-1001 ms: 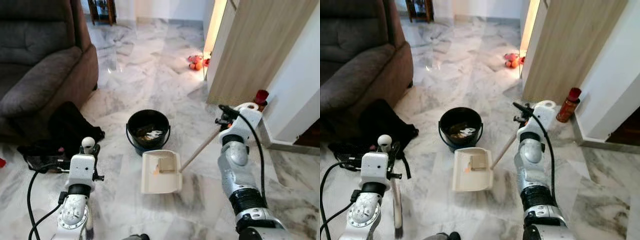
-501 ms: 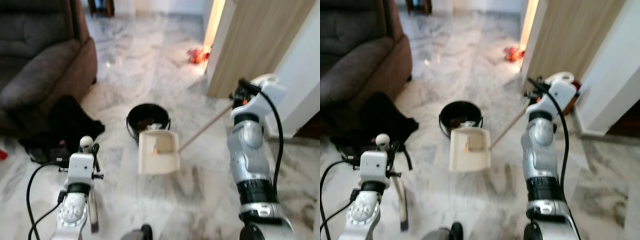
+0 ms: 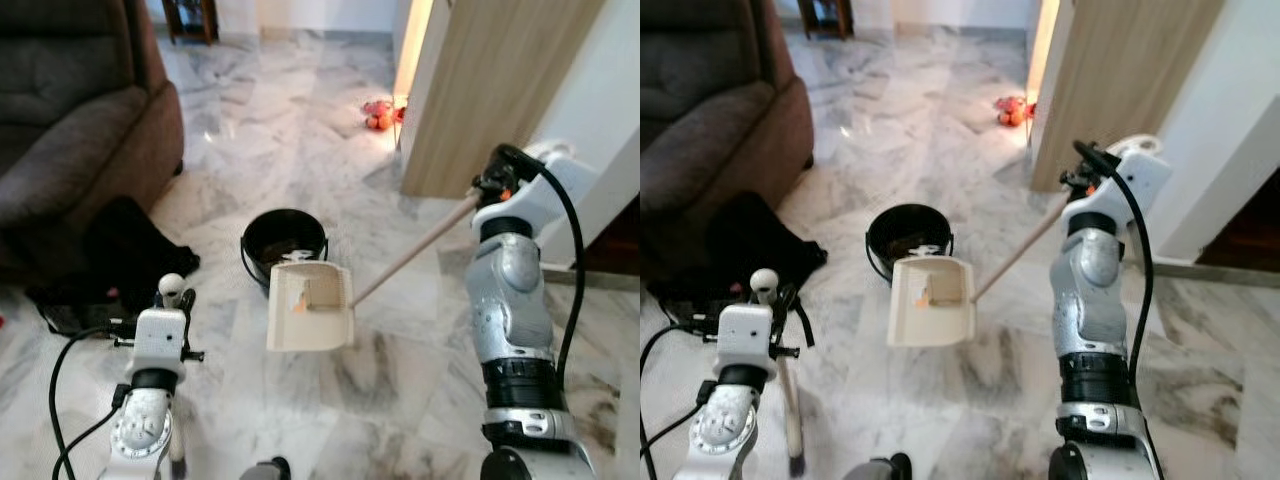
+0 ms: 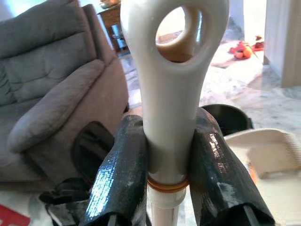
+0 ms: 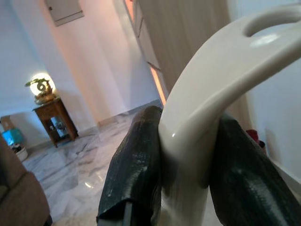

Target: Sweep floor

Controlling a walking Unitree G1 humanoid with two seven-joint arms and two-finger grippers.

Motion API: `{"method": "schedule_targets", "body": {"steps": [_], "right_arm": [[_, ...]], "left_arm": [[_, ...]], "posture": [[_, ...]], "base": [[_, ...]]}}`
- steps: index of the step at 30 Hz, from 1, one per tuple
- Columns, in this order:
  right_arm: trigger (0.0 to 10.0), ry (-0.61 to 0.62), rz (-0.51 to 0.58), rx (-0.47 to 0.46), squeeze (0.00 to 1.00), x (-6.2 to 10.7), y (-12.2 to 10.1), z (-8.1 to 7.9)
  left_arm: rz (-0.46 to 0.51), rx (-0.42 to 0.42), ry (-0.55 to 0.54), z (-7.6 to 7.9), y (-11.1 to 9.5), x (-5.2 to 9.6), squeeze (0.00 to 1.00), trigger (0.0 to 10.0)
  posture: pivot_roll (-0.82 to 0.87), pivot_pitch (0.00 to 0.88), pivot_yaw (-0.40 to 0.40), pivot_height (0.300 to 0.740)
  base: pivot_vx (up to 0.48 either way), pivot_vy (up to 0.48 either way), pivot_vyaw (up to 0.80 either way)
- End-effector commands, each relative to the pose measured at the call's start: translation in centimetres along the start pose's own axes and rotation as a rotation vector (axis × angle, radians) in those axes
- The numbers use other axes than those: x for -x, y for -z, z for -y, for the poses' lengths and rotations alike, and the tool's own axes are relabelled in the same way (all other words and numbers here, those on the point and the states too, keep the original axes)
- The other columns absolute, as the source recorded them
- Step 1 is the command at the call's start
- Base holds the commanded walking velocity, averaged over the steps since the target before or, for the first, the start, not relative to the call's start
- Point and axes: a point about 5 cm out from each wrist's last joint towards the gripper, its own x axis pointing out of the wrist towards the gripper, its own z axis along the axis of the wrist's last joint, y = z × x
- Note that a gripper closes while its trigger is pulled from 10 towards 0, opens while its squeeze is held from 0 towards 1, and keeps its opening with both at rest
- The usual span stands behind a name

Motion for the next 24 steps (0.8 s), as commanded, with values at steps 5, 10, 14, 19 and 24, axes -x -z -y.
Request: {"method": "schedule_targets", "body": {"steps": [5,10,14,19,24], "right_arm": [[10.0,-0.067,0.055,-0.061,0.0,-0.4,-2.0,-2.0],[10.0,-0.08,0.037,-0.073,0.0,-0.2,-1.6,-2.4],[10.0,-0.081,0.044,-0.081,0.0,-0.2,-1.9,-2.5],[10.0,-0.085,0.046,-0.109,0.0,-0.2,-2.0,-2.6],[10.0,-0.083,0.071,-0.134,0.0,-0.2,-2.5,-2.6]], "left_arm": [[0.043,-0.035,-0.001,-0.2,-0.8,-0.1,0.0,10.0],[0.046,-0.03,-0.008,-0.3,-0.8,-0.1,0.0,10.0],[0.044,-0.032,-0.017,-0.5,-0.9,-0.1,0.0,10.0],[0.045,-0.037,-0.018,-0.5,-0.9,-0.1,0.0,10.0],[0.056,-0.047,-0.028,-0.7,-1.0,0.0,0.0,10.0]], "posture": [[0.19,0.061,-0.016,0.74],[0.2,0.061,-0.015,0.74],[0.2,0.06,-0.014,0.74],[0.2,0.059,-0.014,0.74],[0.2,0.055,-0.013,0.74]], "base": [[0.0,0.0,0.0],[0.0,0.0,0.0],[0.0,0.0,0.66],[0.0,0.0,0.41],[0.0,0.0,0.08]]}}
